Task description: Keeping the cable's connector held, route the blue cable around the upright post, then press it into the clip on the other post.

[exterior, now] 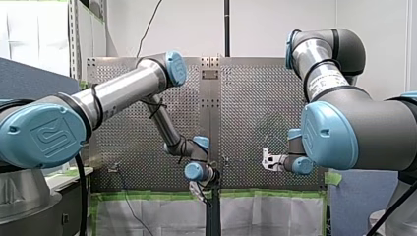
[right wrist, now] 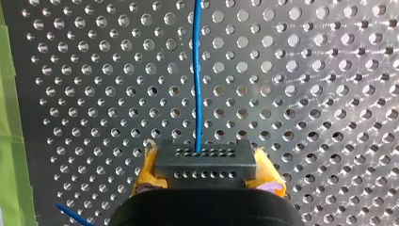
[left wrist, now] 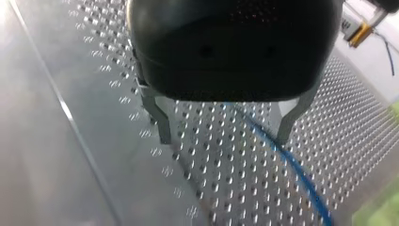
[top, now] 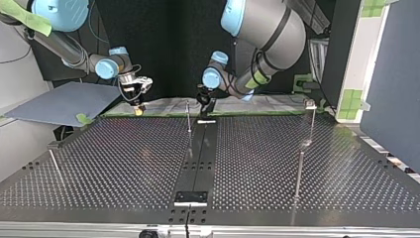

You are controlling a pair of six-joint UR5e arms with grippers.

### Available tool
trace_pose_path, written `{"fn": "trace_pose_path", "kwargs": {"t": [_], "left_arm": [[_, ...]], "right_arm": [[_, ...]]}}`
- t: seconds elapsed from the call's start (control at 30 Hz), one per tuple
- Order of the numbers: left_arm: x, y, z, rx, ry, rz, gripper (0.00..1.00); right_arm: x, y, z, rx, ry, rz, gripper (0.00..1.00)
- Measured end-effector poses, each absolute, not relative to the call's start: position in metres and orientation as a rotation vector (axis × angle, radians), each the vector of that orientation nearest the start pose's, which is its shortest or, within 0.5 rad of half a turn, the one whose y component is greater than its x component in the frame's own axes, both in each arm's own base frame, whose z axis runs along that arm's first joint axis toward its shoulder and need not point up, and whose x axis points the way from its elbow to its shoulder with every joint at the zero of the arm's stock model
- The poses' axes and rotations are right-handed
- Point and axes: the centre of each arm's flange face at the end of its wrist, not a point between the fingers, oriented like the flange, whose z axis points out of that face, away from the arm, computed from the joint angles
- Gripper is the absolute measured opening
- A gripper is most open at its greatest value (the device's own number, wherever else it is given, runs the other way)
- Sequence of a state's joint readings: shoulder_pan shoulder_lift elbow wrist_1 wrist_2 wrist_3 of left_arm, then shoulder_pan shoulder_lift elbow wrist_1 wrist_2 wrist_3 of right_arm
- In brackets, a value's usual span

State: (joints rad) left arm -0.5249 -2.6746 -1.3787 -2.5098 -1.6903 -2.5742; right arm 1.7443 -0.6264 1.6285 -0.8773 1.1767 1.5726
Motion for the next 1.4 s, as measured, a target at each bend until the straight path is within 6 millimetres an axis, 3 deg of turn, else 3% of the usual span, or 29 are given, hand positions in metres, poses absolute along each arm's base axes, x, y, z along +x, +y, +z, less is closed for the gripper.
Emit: {"fn": "trace_pose_path", "kwargs": {"t": [0.17, 0.43, 0.67, 0.93, 1.2, 1.4], "left_arm": [[0.539, -0.443, -0.091, -0.574, 1.837, -0.910, 1.00], [0.557, -0.430, -0.088, -0.585, 1.744, -0.866, 1.00], [0.570, -0.407, -0.088, -0.595, 1.722, -0.750, 1.00], [0.564, -0.396, -0.092, -0.584, 1.765, -0.613, 1.00], [0.544, -0.398, -0.099, -0.541, 1.807, -0.491, 1.00], [0.549, -0.393, -0.096, -0.531, 1.764, -0.431, 1.00]], "right_arm": [[0.279, -0.595, -0.030, 1.712, -0.991, 1.566, 0.00], [0.279, -0.595, -0.030, 1.714, -0.989, 1.565, 0.00], [0.279, -0.595, -0.029, 1.715, -0.988, 1.565, 0.00], [0.279, -0.595, -0.030, 1.714, -0.987, 1.565, 0.00], [0.278, -0.595, -0.030, 1.714, -0.988, 1.564, 0.00], [0.277, -0.595, -0.030, 1.713, -0.989, 1.563, 0.00]]}}
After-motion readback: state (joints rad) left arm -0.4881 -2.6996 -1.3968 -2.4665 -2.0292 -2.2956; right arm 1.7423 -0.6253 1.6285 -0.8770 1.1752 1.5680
